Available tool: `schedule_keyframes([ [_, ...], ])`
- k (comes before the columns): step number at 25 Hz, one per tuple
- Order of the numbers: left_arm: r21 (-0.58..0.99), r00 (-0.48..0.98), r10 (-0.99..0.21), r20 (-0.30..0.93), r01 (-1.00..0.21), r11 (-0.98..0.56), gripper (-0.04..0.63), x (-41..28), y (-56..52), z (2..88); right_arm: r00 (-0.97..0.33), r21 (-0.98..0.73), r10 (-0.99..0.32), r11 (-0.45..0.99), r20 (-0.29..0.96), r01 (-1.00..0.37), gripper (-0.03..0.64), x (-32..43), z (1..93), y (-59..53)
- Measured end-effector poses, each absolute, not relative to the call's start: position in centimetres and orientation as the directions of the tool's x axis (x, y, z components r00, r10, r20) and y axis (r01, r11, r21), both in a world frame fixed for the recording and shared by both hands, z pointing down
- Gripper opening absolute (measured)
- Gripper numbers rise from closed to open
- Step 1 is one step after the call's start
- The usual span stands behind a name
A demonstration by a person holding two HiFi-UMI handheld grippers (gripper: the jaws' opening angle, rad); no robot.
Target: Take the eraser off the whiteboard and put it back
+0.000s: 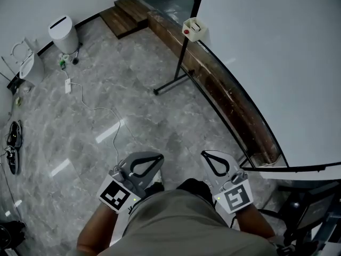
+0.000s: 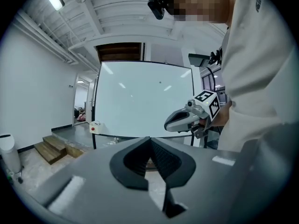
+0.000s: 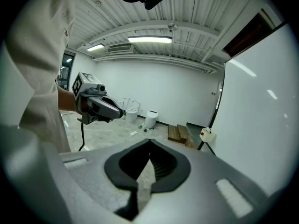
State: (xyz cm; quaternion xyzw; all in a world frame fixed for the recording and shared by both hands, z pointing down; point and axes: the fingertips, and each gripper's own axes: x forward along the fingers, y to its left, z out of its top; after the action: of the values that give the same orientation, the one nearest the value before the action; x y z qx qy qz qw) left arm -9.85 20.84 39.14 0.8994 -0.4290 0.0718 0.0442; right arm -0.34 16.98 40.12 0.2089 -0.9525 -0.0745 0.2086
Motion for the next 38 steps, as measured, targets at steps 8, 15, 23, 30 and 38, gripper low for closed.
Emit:
schedule_keyframes([
  [8,0.033,0.618,-0.772,0.150,-0.783,-0.621,0.006,-13.7,16.4,39.6,-0.817,0.219,-0.429,0.903,0.386,-0.371,0.002,-4.3,40.3,13.3],
  [15,0.040,0.606,-0.776,0.178,-0.792,-0.609,0.006,-14.5,8.8,40.0,-0.823,0.200,-0.427,0.904,0.373,-0.378,0.002,-4.7,40.5,5.6],
  [23,-0.002,0.565,-0.796,0.219,-0.815,-0.579,0.029,-14.1,-3.7,40.0,-0.822,0.200,-0.467,0.884,0.326,-0.423,0.002,-2.6,39.4,-6.5],
  [30,-0.047,0.534,-0.816,0.221,-0.830,-0.555,0.074,-13.8,-14.5,41.3,-0.804,0.207,-0.498,0.867,0.325,-0.453,0.002,0.5,39.9,-14.5],
  [38,-0.053,0.514,-0.825,0.236,-0.841,-0.539,0.139,-13.9,-24.5,42.8,-0.752,0.178,-0.563,0.825,0.342,-0.537,0.002,3.0,40.6,-19.8],
])
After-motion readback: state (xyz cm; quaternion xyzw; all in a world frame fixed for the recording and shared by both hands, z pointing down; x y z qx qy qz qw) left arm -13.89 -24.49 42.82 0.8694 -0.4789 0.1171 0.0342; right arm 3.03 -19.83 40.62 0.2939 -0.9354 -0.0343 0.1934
